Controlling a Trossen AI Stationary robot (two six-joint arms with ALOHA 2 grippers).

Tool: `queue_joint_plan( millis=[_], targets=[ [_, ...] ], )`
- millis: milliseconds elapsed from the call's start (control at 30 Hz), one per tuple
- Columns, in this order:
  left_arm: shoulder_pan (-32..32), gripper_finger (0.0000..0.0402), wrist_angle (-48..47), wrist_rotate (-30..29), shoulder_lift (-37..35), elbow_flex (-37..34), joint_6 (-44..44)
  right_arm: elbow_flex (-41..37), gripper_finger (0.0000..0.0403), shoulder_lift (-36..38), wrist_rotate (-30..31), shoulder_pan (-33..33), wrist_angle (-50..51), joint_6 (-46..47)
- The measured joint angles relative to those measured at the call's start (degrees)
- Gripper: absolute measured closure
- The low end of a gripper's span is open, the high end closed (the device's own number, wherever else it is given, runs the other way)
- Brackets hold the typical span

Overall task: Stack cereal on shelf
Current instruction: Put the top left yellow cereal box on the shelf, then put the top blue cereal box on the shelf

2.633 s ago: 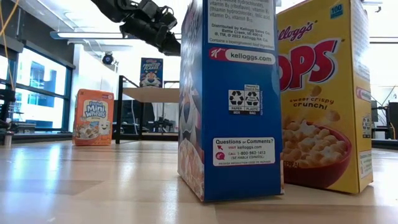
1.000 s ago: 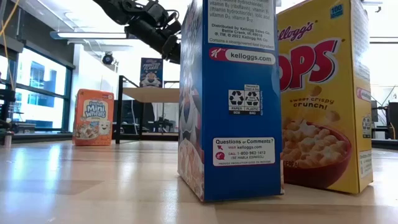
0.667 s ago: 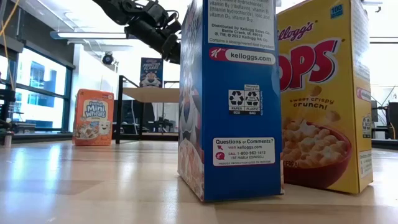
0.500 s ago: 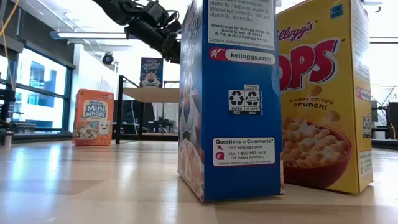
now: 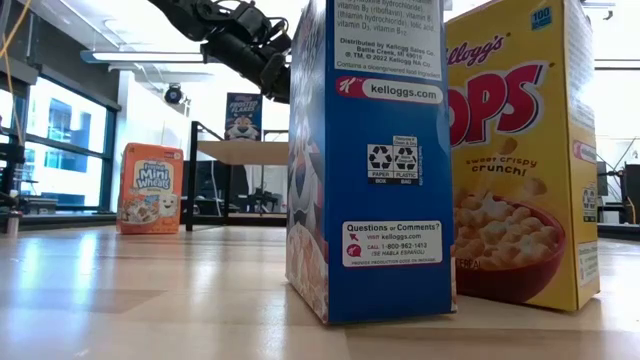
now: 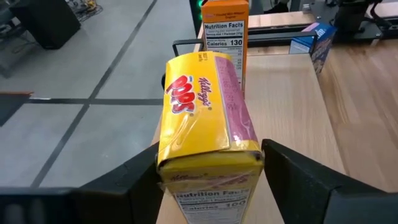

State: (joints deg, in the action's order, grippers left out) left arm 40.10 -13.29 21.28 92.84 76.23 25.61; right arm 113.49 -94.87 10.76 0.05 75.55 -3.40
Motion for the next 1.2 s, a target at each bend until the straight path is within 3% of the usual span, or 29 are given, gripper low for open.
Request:
queue_joint_plan(
  millis=[233, 600, 900, 1200],
  targets=[
    [0.0, 0.0155, 1.35, -3.61, -0.24, 0.0, 0.07, 0.0, 0.0162, 0.0, 0.0, 0.0, 0.01, -0.01],
    [0.31, 0.0155, 1.04, -3.35, -3.52, 0.0, -1.76, 0.0, 0.0162, 0.0, 0.01, 0.0, 0.01, 0.0],
    [0.31, 0.0155, 0.84, -3.63, -7.57, 0.0, -8.27, 0.0, 0.0162, 0.0, -0.01, -0.01, 0.05, 0.43],
    [-0.31, 0.0156, -9.56, -3.67, -14.18, 0.07, -11.57, 0.0, 0.0162, 0.0, -0.95, -0.01, 6.47, 5.08]
  ],
)
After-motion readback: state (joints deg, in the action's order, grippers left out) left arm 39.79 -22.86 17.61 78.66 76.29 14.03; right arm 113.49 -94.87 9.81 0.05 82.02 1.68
